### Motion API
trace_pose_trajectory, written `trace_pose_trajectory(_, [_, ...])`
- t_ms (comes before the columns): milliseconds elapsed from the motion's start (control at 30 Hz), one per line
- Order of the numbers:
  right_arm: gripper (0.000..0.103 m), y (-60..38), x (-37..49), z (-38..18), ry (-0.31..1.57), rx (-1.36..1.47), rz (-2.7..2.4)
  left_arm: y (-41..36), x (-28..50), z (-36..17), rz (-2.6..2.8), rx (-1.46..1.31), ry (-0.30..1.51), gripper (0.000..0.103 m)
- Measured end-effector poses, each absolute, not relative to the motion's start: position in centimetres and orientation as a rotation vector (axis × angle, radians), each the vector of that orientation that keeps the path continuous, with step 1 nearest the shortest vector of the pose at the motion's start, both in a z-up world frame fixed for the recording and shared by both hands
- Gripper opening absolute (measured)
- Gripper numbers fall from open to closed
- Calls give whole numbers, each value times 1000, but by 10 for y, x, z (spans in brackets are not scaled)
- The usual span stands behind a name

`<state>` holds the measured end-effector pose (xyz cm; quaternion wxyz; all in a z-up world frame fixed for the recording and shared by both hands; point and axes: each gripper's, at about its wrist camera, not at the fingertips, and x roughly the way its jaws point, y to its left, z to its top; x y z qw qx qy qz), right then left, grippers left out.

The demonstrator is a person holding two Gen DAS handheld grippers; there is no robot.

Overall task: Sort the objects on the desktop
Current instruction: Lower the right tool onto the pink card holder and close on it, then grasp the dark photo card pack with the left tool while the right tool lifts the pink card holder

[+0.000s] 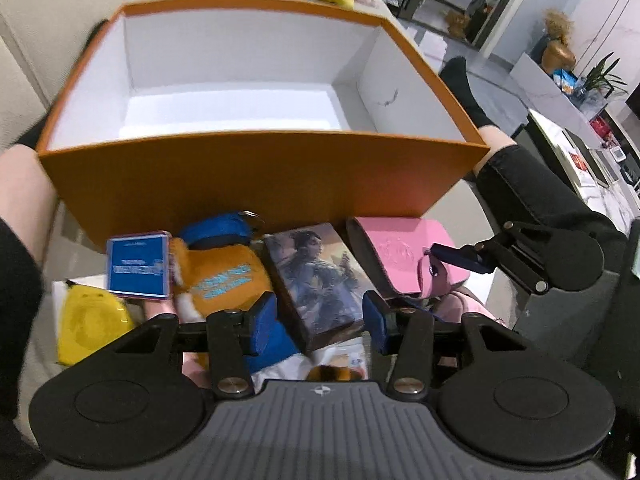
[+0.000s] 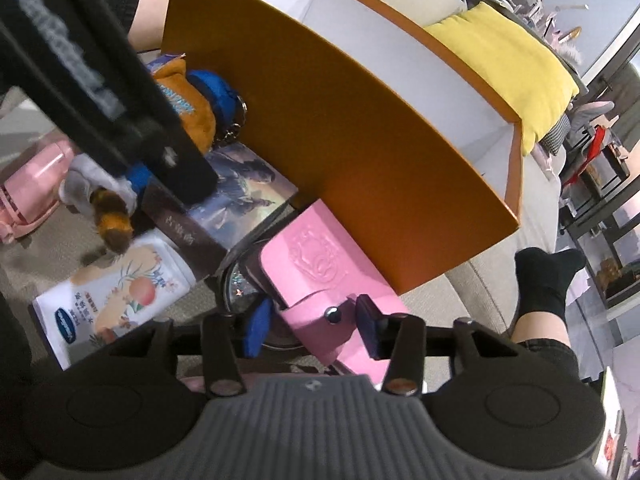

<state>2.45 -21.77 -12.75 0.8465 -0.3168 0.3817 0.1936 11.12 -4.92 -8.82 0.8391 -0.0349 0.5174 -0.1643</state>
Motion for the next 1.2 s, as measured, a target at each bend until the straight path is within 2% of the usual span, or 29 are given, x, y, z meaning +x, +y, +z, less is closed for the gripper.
trace_pose_trajectory(133, [44,-225,23,-125,810,-624,413,-56,119,-97,-330,-83,1155,58])
trace_pose_trajectory(267, [43,-232,20,-117,812,-561,422,-54,127,-104,-336,-152,1200,66])
trace_pose_trajectory(600, [43,-283,46,-84,954,-35,482,-33,143,-115,-313,-378,1235,70])
trace_pose_trajectory(767, [41,-305,59,-82,1002,145,469,-35,138,-113,-294,-347,1217,50])
trace_pose_trajectory(867, [42,-316,63,-88,1021,194,410,-40,134,-108,-315,-305,1200,42])
trace_pose_trajectory(1033, [40,-316,70,-94,1024,163,373,-45,136,-108,-309,-297,1201,41])
trace_pose_trajectory(1133, [39,-311,70,-94,1003,81,349,-42,141,-116,-284,-343,1235,50])
trace_pose_trajectory(1200, [39,-310,69,-93,992,43,352,-42,143,-118,-262,-348,1241,60])
